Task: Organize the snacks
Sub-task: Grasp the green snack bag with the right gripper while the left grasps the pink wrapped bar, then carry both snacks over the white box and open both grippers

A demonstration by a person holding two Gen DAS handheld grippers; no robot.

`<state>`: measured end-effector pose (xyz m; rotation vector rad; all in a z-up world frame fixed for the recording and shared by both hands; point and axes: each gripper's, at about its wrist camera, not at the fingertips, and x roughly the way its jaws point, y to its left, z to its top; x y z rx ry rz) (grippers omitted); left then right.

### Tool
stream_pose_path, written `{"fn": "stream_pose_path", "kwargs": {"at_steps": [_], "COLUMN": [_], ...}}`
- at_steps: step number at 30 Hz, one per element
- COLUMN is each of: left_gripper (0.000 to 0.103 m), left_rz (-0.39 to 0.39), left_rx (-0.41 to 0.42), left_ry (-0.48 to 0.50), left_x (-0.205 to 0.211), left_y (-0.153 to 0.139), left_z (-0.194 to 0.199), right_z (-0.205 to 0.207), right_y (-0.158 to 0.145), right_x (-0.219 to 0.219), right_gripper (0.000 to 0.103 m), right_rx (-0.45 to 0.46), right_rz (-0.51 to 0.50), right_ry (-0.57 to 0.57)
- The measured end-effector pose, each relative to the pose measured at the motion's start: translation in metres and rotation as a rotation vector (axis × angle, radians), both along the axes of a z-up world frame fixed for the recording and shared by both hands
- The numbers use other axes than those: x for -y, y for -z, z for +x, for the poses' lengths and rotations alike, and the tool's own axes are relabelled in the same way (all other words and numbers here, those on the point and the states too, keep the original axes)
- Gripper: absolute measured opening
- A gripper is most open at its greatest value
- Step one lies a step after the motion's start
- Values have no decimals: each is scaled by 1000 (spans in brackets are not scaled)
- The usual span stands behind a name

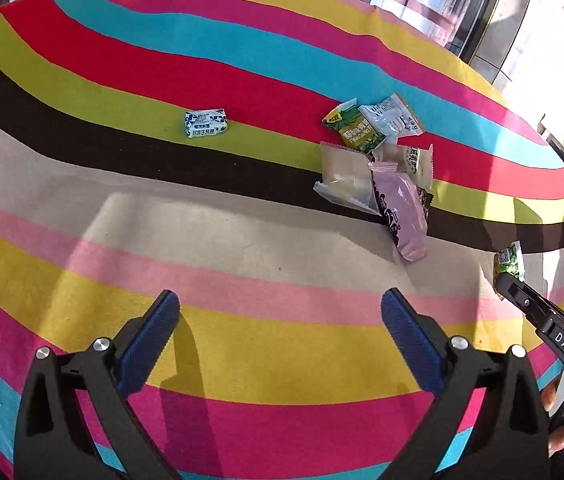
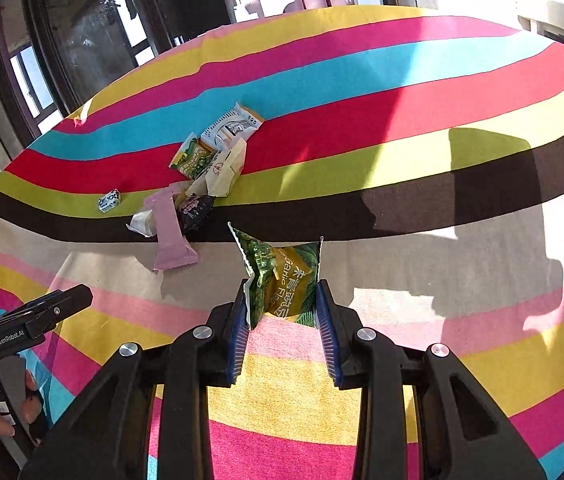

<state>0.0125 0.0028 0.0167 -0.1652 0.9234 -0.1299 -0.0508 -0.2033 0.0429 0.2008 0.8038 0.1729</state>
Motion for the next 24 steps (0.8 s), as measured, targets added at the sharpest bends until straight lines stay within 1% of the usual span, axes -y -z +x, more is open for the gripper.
{"fn": "stream_pose_path", "kwargs": {"at_steps": [2,3,6,7,8,9,11,12,13,14,15,16,17,18,20,23,24], "left_gripper": [101,101,101,101,101,101,100,97,86,77,57,38,30,28,25,25,26], "left_rz": [21,41,130,150,151,131,51,37,44,60,101,124,105,76,71,42,39], "left_rx": [10,21,40,32,11,-10,-30,-24,-17,-14,5,15,14,11,32,30,37], "left_ry": [72,125,293,327,342,353,367,350,334,323,299,292,297,291,279,313,313], "left_x": [21,34,69,75,78,79,79,80,83,87,91,94,95,92,87,83,82], "left_y": [-2,-3,-5,-4,-2,-1,-1,0,1,4,5,6,5,4,1,0,0], "left_z": [3,6,24,34,44,52,62,65,67,68,67,66,64,60,46,26,22], "right_z": [-1,-2,-2,-2,-1,-2,-1,-1,-2,-2,-2,-2,-3,-3,-4,-4,-3], "right_y": [0,-1,0,1,1,1,1,1,1,1,1,1,1,1,1,1,1], "right_x": [2,3,6,6,7,7,8,8,9,9,9,10,10,11,11,10,10], "right_gripper": [33,33,33,33,33,33,33,33,33,33,33,33,33,33,33,33,33], "right_rx": [2,4,3,-1,-4,-4,-4,-3,-2,-1,-1,0,2,4,7,3,0], "right_rz": [12,16,38,44,48,50,58,64,70,75,76,78,80,83,88,88,86], "right_ry": [1,0,-1,-2,-2,-1,1,2,1,-2,-3,-3,-2,-2,-2,-11,-13]}}
